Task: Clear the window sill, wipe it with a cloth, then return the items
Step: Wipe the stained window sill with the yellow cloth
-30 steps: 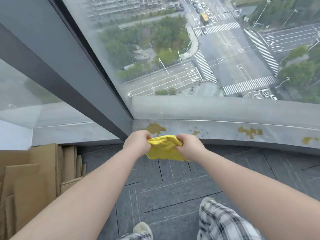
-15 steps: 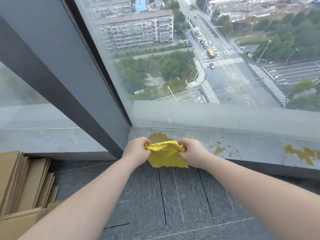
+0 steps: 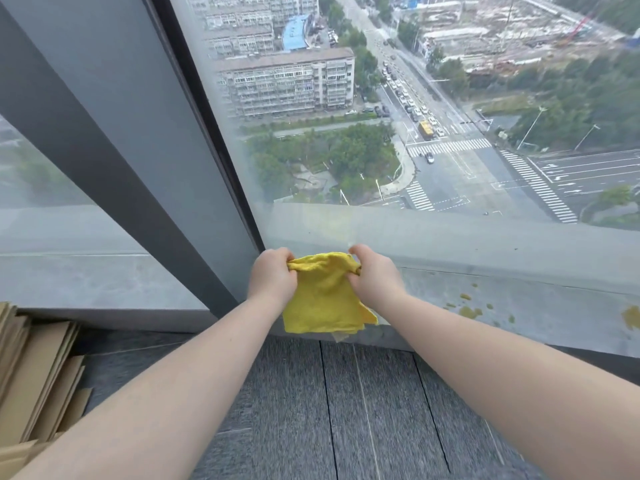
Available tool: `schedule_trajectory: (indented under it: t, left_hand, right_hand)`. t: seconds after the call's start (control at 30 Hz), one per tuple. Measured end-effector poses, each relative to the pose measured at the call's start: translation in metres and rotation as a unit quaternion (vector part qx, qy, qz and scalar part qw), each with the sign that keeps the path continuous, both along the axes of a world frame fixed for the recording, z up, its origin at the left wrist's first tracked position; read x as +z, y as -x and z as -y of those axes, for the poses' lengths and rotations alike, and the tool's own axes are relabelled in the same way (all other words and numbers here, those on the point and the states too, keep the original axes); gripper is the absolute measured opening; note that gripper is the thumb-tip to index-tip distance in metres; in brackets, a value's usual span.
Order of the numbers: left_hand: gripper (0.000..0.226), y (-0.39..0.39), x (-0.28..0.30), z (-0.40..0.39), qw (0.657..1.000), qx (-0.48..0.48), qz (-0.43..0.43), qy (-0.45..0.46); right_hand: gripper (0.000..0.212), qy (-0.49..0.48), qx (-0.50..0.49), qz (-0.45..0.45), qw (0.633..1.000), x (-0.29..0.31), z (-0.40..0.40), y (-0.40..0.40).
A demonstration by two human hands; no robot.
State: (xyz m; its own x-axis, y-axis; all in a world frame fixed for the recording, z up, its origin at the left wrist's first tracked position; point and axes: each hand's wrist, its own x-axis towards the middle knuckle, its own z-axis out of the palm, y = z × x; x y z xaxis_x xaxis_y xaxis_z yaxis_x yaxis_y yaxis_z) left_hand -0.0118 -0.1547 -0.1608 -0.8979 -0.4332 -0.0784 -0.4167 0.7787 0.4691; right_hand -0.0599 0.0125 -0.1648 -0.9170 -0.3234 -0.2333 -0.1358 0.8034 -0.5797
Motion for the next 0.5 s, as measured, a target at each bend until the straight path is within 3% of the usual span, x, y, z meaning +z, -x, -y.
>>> schedule_trajectory:
  t: [0.17,0.37,0.5]
  left_hand:
    - [0.025,0.009,-0.018,0.002,1.0,-0.008,-0.009,-0.026]
    - [0.034,-0.03,-0.028,0.004,0.996,-0.009,-0.084,-0.035]
    - [0.036,-0.061,-0.033,0.016,0.998,-0.032,0.045,0.019]
  right_hand:
    - [0.051,-0.082,0.091,-0.089,0.988,-0.015,-0.008,-0.008]
    - [0.055,-0.149,0.279,-0.096,0.944,-0.041,0.009,-0.028]
    - [0.063,-0.178,0.323,-0.085,0.926,-0.059,0.032,-0.037]
